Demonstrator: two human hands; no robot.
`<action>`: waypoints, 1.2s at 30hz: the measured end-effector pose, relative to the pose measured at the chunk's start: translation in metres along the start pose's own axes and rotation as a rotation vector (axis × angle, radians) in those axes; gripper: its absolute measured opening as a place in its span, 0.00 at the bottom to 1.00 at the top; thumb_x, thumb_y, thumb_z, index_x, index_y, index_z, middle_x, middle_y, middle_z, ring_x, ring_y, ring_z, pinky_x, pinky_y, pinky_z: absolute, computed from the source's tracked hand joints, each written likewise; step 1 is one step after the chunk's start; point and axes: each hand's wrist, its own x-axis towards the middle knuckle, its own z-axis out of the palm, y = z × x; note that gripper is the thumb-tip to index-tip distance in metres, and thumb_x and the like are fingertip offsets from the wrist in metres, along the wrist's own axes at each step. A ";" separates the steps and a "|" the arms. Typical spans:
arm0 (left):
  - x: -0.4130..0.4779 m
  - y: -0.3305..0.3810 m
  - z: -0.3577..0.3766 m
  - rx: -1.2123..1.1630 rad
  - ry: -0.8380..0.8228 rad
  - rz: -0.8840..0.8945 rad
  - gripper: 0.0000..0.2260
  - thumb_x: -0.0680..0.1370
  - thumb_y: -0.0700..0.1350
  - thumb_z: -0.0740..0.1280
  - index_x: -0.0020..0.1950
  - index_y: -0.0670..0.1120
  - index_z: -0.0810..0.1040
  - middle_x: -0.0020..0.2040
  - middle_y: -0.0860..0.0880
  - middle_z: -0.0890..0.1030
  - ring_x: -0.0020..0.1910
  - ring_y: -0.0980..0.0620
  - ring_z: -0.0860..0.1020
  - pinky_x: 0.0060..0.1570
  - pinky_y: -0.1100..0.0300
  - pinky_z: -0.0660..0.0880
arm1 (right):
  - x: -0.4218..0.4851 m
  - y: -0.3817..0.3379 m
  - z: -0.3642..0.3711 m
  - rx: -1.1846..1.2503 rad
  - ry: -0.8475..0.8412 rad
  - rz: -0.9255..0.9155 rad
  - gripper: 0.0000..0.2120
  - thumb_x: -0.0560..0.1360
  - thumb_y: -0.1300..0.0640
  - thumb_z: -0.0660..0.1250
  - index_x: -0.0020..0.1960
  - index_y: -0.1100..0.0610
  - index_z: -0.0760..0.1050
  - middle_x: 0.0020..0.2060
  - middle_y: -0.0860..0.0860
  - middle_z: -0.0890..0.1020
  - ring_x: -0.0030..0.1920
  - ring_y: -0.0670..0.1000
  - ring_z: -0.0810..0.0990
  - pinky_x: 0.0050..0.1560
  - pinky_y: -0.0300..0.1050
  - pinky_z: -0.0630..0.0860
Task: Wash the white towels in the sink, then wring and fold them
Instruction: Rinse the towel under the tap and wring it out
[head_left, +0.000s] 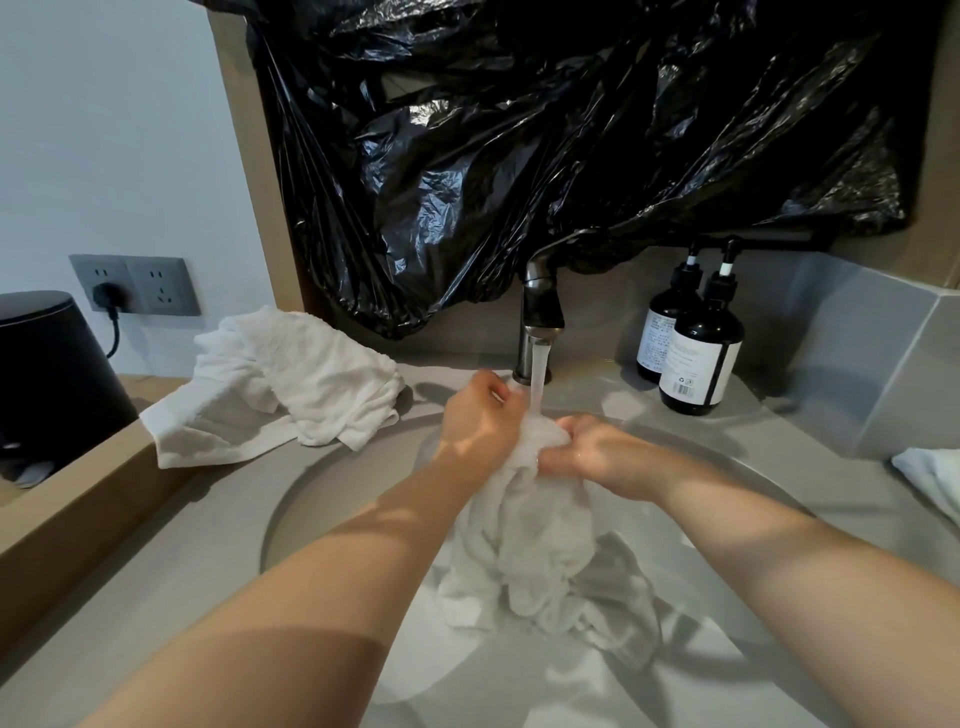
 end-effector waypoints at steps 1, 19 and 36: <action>0.003 -0.002 -0.001 -0.005 0.015 -0.016 0.09 0.81 0.48 0.61 0.51 0.43 0.76 0.39 0.48 0.78 0.39 0.48 0.75 0.37 0.58 0.69 | 0.000 -0.001 0.002 0.134 0.021 0.013 0.04 0.73 0.65 0.67 0.46 0.59 0.79 0.39 0.56 0.84 0.41 0.55 0.83 0.44 0.46 0.79; -0.002 -0.050 -0.018 -0.403 -0.710 -0.327 0.33 0.68 0.68 0.71 0.58 0.41 0.80 0.54 0.43 0.84 0.54 0.44 0.82 0.63 0.46 0.75 | -0.003 -0.003 -0.030 0.931 0.482 0.199 0.14 0.66 0.65 0.57 0.47 0.66 0.77 0.41 0.60 0.80 0.44 0.59 0.80 0.51 0.49 0.76; -0.006 -0.002 0.013 -0.758 -0.473 -0.444 0.15 0.82 0.51 0.62 0.55 0.40 0.79 0.44 0.40 0.79 0.39 0.45 0.79 0.41 0.53 0.76 | 0.012 -0.008 0.019 0.116 0.688 0.115 0.11 0.78 0.49 0.62 0.39 0.53 0.67 0.38 0.49 0.78 0.46 0.55 0.76 0.45 0.42 0.65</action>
